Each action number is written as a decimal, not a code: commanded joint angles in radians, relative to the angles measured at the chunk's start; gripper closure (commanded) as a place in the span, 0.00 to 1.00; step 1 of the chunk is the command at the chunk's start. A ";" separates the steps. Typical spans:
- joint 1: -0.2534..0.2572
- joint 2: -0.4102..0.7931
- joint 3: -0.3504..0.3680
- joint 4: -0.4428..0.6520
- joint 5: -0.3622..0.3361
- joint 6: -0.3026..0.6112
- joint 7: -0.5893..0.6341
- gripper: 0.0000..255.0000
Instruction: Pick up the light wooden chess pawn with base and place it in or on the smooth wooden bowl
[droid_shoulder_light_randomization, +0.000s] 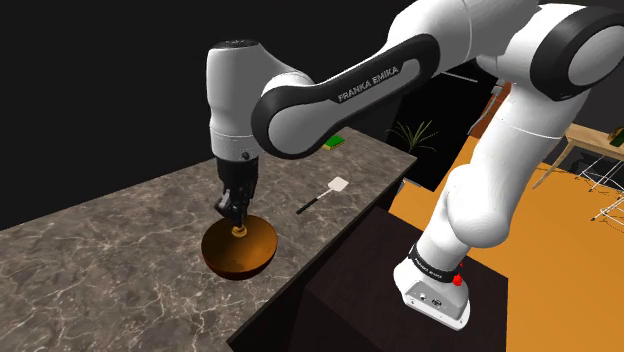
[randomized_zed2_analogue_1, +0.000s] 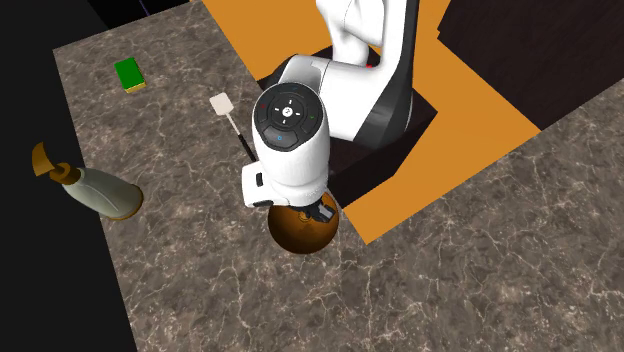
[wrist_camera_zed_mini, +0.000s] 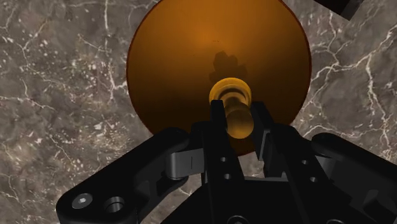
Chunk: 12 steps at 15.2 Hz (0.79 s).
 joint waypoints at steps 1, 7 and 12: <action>0.001 0.014 0.001 -0.015 -0.007 0.028 0.006 1.00; 0.004 0.055 0.001 -0.049 -0.031 0.098 0.022 1.00; 0.004 0.055 0.001 -0.049 -0.031 0.098 0.022 1.00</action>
